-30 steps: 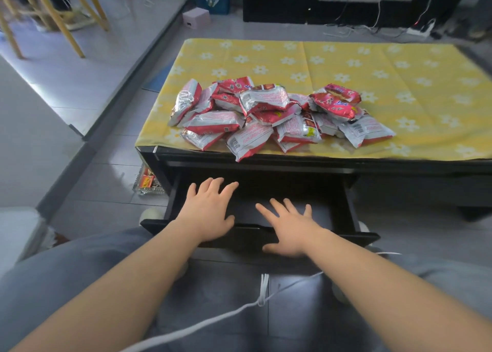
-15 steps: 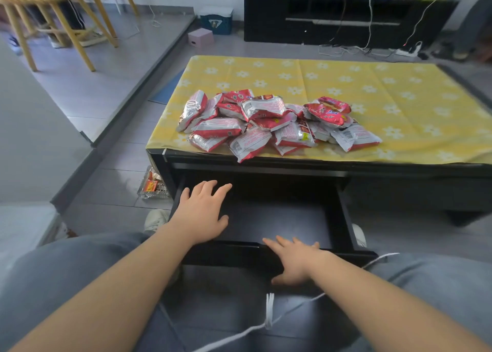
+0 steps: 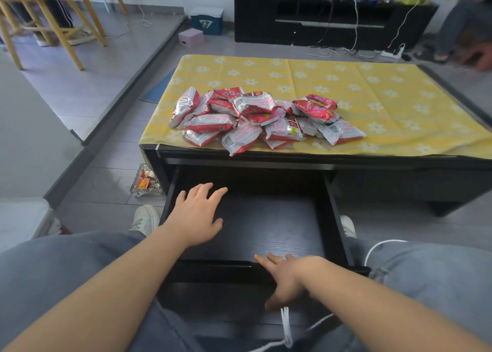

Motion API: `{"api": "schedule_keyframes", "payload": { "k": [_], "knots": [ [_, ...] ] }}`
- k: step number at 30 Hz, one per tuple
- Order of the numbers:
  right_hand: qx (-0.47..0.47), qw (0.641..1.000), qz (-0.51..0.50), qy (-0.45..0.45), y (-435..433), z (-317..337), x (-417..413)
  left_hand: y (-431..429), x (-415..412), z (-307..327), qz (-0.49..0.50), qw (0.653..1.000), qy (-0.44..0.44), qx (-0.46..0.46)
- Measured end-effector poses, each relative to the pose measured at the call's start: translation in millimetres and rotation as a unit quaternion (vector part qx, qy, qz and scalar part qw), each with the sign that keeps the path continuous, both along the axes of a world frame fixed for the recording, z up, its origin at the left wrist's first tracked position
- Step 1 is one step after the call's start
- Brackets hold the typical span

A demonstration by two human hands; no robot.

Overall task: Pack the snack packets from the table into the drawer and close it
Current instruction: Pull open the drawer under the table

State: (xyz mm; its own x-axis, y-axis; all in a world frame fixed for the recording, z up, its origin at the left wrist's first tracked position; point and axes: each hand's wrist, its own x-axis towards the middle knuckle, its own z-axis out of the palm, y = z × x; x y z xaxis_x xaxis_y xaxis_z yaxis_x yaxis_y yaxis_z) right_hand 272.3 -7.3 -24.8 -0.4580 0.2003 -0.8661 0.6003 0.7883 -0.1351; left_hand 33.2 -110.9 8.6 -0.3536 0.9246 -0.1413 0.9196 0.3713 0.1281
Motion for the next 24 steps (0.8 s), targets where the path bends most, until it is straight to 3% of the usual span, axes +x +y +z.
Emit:
{"api": "schedule_keyframes", "payload": {
  "k": [10, 16, 19, 24],
  "knots": [
    [-0.012, 0.999, 0.014, -0.034, -13.7, -1.6, 6.9, -0.8, 12.8, -1.9, -0.014, 1.0, -0.001, -0.027],
    [-0.016, 0.997, -0.041, 0.062, -4.7, -4.6, 5.8, 1.7, 18.6, -5.8, -0.012, 0.999, -0.013, -0.031],
    [0.04, 0.981, -0.13, 0.138, 5.1, -5.3, -6.0, 7.9, 21.8, -5.4, -0.011, 1.0, -0.019, -0.021],
    [0.165, 0.955, -0.162, 0.186, 20.4, -3.2, -19.6, 9.9, 23.9, -5.2, 0.006, 0.999, -0.031, -0.017]
  ]
}}
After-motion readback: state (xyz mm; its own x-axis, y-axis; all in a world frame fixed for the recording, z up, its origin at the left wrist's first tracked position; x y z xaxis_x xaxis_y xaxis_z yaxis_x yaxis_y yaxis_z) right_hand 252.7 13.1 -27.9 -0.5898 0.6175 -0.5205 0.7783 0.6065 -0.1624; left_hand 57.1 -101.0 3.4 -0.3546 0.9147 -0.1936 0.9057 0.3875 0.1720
